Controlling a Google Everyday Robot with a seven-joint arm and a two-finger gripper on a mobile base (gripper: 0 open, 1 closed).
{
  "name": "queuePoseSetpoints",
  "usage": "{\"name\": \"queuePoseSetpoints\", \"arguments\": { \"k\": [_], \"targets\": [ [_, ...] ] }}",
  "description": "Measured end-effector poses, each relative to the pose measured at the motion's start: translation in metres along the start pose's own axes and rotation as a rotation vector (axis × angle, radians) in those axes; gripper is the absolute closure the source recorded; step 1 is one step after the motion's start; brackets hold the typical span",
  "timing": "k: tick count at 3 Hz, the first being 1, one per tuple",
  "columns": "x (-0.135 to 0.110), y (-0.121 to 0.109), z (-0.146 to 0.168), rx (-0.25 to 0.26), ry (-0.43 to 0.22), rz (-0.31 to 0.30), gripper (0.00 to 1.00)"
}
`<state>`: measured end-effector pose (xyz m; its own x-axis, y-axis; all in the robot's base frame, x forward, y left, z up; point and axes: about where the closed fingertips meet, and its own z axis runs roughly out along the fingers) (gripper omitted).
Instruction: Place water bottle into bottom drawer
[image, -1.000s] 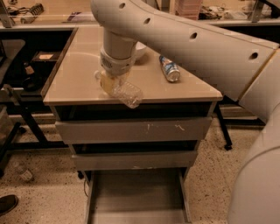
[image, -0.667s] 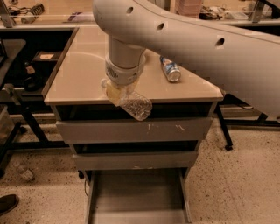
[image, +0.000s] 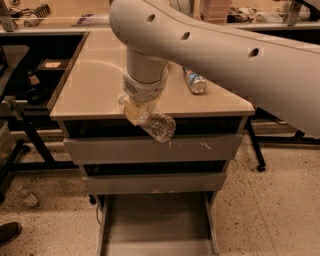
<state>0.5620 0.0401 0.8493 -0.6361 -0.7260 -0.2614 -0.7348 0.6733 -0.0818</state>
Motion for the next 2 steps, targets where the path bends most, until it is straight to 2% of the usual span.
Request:
{"name": "queuePoseSetpoints", "arguments": {
  "k": [2],
  "targets": [
    [0.068, 0.033, 0.015, -0.056, 0.057, 0.131, 1.00]
  ]
}}
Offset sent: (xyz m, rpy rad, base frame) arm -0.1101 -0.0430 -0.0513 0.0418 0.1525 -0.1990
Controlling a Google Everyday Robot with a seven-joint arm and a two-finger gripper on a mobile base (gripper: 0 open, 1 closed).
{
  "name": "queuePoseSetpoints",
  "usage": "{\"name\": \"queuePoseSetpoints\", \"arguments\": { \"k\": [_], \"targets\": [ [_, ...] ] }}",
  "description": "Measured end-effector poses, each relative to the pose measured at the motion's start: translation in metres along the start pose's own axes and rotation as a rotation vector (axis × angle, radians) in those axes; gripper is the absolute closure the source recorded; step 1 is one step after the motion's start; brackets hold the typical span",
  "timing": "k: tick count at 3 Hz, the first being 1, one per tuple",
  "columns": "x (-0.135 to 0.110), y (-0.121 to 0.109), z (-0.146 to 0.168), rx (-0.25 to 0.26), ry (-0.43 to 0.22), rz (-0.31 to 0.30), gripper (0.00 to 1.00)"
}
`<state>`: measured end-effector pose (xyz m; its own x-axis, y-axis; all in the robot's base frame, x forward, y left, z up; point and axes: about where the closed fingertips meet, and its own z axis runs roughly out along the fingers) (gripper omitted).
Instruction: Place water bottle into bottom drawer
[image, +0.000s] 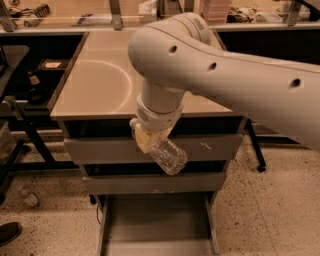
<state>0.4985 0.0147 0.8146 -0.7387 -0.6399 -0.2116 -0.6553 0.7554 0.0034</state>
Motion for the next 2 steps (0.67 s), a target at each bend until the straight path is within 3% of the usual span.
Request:
{"name": "queuePoseSetpoints", "arguments": {
  "k": [1, 2],
  "targets": [
    [0.0329, 0.0155, 0.0013, -0.024, 0.019, 0.055, 1.00],
    [0.0329, 0.0155, 0.0013, -0.024, 0.019, 0.055, 1.00]
  ]
}}
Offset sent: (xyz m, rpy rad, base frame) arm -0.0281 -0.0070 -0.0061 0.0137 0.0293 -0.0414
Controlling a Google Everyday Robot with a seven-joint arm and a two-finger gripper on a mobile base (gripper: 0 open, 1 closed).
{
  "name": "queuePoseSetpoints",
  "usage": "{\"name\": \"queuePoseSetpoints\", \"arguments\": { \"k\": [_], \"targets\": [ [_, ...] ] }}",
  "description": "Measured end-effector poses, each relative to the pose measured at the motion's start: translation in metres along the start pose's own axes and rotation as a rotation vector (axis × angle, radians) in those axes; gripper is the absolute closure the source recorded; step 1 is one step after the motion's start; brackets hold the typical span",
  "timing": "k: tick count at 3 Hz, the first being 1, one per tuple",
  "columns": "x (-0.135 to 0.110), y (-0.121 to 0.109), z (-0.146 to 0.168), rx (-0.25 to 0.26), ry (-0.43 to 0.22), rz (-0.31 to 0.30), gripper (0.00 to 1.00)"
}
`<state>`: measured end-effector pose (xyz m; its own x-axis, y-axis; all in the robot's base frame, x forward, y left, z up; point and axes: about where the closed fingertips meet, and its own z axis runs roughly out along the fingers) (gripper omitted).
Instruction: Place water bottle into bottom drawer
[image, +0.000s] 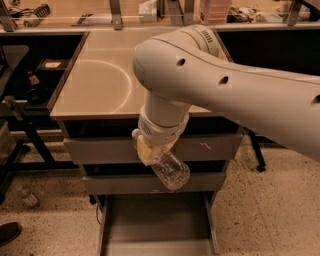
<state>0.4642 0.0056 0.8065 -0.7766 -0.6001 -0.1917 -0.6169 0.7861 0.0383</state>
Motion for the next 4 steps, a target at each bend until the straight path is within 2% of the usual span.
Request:
{"name": "queuePoseSetpoints", "arguments": {
  "k": [1, 2, 4],
  "targets": [
    [0.009, 0.003, 0.021, -0.023, 0.018, 0.032, 1.00],
    [0.030, 0.006, 0.072, -0.091, 0.060, 0.114, 1.00],
    [0.053, 0.002, 0.148, -0.187, 0.083, 0.202, 1.00]
  ]
}}
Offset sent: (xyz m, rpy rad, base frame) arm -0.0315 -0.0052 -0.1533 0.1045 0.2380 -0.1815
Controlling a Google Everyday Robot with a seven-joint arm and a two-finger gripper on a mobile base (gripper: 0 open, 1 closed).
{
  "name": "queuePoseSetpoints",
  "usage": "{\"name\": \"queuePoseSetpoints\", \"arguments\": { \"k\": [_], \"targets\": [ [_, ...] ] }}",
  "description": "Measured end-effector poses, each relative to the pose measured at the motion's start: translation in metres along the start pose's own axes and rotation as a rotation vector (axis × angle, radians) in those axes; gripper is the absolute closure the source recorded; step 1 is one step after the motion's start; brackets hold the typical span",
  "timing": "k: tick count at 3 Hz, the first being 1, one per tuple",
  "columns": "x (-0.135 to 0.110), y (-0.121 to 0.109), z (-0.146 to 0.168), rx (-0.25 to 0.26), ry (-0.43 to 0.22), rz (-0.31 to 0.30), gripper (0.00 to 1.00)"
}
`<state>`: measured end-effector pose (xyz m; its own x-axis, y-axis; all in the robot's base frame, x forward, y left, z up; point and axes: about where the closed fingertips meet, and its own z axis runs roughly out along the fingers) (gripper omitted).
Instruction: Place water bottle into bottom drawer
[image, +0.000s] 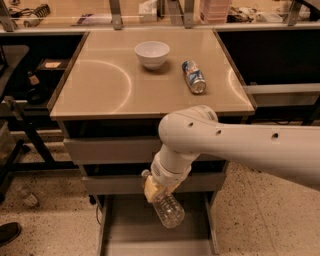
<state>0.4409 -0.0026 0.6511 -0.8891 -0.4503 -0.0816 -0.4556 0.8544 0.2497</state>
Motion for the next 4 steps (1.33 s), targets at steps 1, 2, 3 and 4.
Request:
{"name": "queuePoseSetpoints", "arguments": {
  "k": [1, 2, 3, 4],
  "targets": [
    [0.005, -0.013, 0.036, -0.068, 0.018, 0.045, 1.00],
    [0.005, -0.013, 0.036, -0.068, 0.018, 0.045, 1.00],
    [0.007, -0.015, 0.043, -0.073, 0.031, 0.056, 1.00],
    [0.011, -0.024, 0.065, -0.095, 0.041, 0.095, 1.00]
  ]
}}
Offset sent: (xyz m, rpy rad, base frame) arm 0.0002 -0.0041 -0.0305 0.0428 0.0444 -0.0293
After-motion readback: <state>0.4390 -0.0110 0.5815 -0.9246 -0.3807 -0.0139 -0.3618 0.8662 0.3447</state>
